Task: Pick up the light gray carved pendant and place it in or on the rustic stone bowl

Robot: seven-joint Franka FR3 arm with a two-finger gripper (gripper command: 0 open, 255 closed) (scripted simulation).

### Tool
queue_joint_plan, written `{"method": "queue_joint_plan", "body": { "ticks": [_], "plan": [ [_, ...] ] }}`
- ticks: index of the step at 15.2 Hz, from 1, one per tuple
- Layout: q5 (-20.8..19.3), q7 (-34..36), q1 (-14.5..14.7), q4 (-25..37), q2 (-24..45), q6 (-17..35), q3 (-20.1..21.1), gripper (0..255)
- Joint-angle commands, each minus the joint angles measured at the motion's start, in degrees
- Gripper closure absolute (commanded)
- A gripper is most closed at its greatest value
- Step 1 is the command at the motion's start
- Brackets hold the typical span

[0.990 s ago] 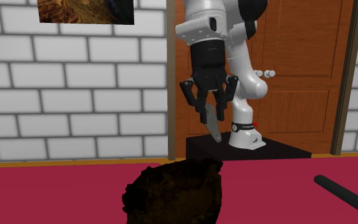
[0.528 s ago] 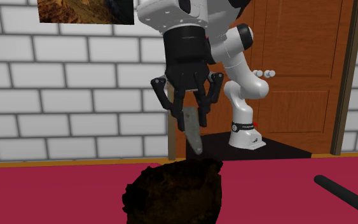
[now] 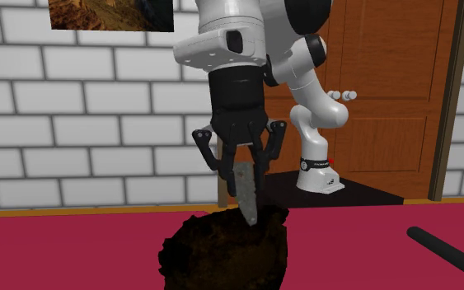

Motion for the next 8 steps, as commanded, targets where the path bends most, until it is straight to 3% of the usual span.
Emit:
{"method": "queue_joint_plan", "body": {
  "ticks": [1, 8],
  "plan": [
    [-0.08, 0.03, -0.37, -1.56, 0.04, 1.55, -0.06, 255],
    [-0.56, 0.27, -0.84, -4.86, 0.94, 5.54, -0.4, 255]
  ]
}}
